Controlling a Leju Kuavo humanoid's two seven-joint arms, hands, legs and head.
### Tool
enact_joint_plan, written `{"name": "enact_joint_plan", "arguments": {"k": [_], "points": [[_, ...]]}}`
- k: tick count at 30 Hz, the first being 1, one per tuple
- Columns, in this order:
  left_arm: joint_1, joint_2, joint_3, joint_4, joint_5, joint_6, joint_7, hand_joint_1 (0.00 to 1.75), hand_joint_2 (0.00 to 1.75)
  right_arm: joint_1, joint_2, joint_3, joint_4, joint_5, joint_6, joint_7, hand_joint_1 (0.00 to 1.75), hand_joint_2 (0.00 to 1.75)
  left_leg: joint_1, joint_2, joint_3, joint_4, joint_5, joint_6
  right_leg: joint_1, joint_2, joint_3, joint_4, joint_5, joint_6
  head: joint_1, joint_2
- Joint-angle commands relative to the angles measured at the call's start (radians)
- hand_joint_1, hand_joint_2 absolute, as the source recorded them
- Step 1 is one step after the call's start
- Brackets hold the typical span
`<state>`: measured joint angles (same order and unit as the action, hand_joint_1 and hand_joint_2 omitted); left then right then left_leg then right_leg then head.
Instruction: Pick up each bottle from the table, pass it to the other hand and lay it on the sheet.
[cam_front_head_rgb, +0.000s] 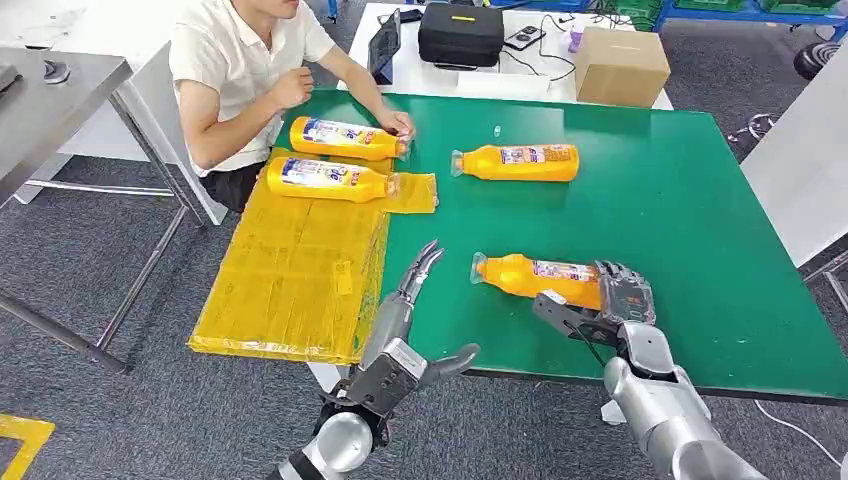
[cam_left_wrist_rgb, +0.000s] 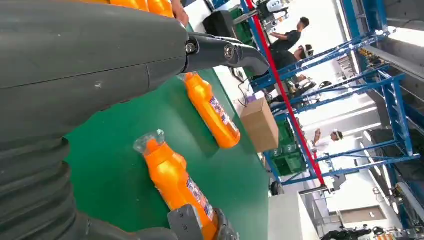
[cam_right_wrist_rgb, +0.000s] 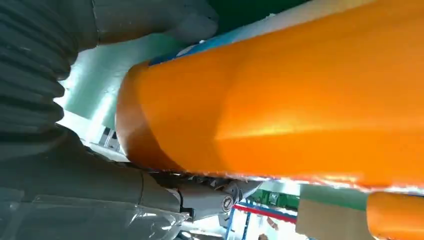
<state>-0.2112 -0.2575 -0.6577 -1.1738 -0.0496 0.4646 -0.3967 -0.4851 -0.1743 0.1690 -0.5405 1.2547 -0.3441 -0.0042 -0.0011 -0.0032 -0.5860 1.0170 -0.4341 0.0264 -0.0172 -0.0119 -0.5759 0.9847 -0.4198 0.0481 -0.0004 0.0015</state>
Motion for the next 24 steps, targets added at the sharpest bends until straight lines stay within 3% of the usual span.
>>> {"name": "enact_joint_plan", "arguments": {"k": [1, 6, 9, 12, 13, 21, 24], "points": [[-0.025, 0.026, -0.017, 0.035, 0.019, -0.006, 0.001, 0.0, 1.75, 0.076, 0.01, -0.035, 0.11, -0.046, 0.022, -0.044, 1.75, 1.75, 0.002, -0.004, 0.001, -0.002, 0.0, -0.001, 0.002, -0.003, 0.004, -0.003, 0.0, -0.002, 0.0, 0.0], [-0.024, 0.028, -0.021, 0.032, 0.027, -0.006, -0.009, 0.0, 1.75, 0.092, 0.016, -0.02, 0.102, -0.058, -0.053, -0.103, 1.75, 1.75, 0.002, -0.004, 0.001, -0.003, 0.0, -0.002, 0.002, -0.004, 0.005, -0.005, -0.001, -0.001, 0.0, 0.0], [-0.016, 0.025, -0.01, 0.02, 0.056, -0.003, -0.034, 0.0, 1.75, 0.106, 0.036, -0.056, 0.06, -0.166, -0.072, -0.236, 1.75, 1.75, 0.002, -0.002, 0.002, -0.001, -0.001, -0.001, 0.002, -0.002, 0.004, -0.004, -0.001, 0.0, 0.0, 0.0], [-0.016, 0.026, -0.011, 0.02, 0.057, -0.004, -0.034, 0.0, 1.75, 0.104, 0.039, -0.054, 0.058, -0.166, -0.068, -0.235, 1.75, 1.75, 0.002, -0.001, 0.0, -0.003, 0.0, -0.002, 0.002, -0.001, 0.005, -0.006, 0.0, -0.001, 0.0, 0.0], [-0.016, 0.026, -0.011, 0.02, 0.057, -0.004, -0.034, 0.0, 1.75, 0.104, 0.039, -0.054, 0.058, -0.166, -0.068, -0.235, 1.75, 1.75, 0.002, -0.001, 0.001, -0.002, -0.001, -0.002, 0.002, 0.0, 0.012, -0.005, 0.0, 0.0, 0.0, 0.0], [-0.016, 0.026, -0.011, 0.02, 0.057, -0.004, -0.034, 0.0, 1.75, 0.104, 0.039, -0.054, 0.058, -0.166, -0.068, -0.235, 1.75, 1.75, 0.002, 0.003, 0.003, -0.001, -0.002, -0.002, 0.002, 0.004, 0.012, -0.004, 0.0, 0.001, 0.0, 0.0], [0.002, 0.012, 0.023, 0.013, 0.167, 0.01, -0.076, 0.0, 1.75, 0.15, 0.092, -0.122, -0.071, -0.408, -0.014, -0.44, 1.75, 1.75, 0.002, 0.004, 0.003, -0.001, -0.003, -0.002, 0.002, 0.004, 0.012, -0.004, 0.0, 0.001, 0.0, 0.0]]}}
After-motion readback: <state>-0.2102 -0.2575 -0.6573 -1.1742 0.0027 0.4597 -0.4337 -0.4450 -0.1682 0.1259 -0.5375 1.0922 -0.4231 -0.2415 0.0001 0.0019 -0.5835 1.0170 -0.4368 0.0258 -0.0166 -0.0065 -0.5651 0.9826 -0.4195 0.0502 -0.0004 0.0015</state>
